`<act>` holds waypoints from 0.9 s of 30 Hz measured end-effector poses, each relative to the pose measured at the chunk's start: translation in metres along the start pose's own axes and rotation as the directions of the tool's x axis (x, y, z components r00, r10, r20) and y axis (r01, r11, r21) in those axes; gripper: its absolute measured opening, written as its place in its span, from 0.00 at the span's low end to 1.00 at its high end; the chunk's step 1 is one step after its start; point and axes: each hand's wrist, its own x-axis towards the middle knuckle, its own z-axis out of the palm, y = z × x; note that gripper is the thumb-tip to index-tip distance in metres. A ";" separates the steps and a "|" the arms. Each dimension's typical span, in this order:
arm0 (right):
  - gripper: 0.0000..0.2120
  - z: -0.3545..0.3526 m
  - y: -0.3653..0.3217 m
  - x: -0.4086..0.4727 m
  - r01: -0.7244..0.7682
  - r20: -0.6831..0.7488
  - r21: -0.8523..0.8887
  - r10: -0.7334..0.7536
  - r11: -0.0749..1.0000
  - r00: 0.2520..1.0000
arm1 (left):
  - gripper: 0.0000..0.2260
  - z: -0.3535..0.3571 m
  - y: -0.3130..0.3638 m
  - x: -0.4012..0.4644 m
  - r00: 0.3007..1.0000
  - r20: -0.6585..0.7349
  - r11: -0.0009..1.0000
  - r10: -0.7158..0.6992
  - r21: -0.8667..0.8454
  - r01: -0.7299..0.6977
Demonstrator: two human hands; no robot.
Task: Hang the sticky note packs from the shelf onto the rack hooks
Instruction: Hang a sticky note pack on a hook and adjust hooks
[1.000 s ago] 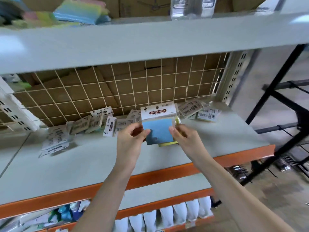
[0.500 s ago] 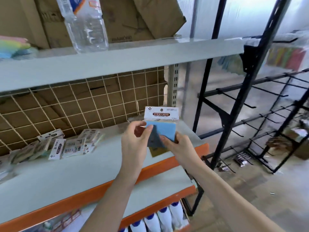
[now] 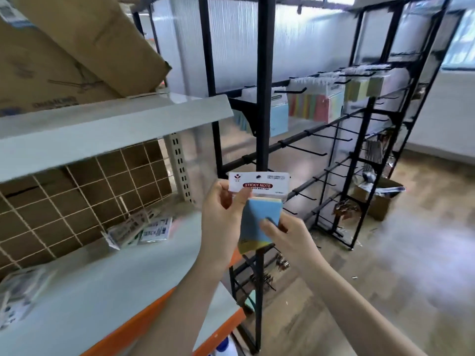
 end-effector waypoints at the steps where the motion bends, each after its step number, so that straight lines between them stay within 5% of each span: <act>1: 0.15 -0.009 -0.003 0.001 0.018 -0.051 0.003 -0.018 1.000 0.999 | 0.05 0.011 0.001 0.004 1.000 0.007 1.000 0.008 -0.026 -0.008; 6: 0.19 -0.059 0.000 0.016 0.100 -0.284 0.027 -0.088 0.995 0.955 | 0.06 0.056 0.000 0.027 1.000 -0.004 0.998 -0.007 -0.068 0.007; 11: 0.10 -0.105 0.001 0.045 0.196 -0.385 -0.070 -0.208 0.978 0.899 | 0.07 0.096 -0.005 0.050 0.998 0.044 0.999 0.034 -0.016 -0.034; 18: 0.16 -0.142 -0.009 0.112 0.225 -0.308 -0.195 -0.278 0.955 0.910 | 0.07 0.151 -0.001 0.091 0.990 0.042 0.987 0.133 -0.096 -0.128; 22: 0.10 -0.155 -0.010 0.153 0.173 -0.336 -0.317 -0.280 0.933 0.899 | 0.08 0.172 -0.001 0.123 0.985 -0.018 0.983 0.172 -0.065 -0.173; 27: 0.23 -0.174 -0.018 0.199 0.196 -0.288 -0.538 -0.398 0.819 0.871 | 0.08 0.194 0.000 0.162 0.974 -0.088 0.975 0.211 -0.052 -0.216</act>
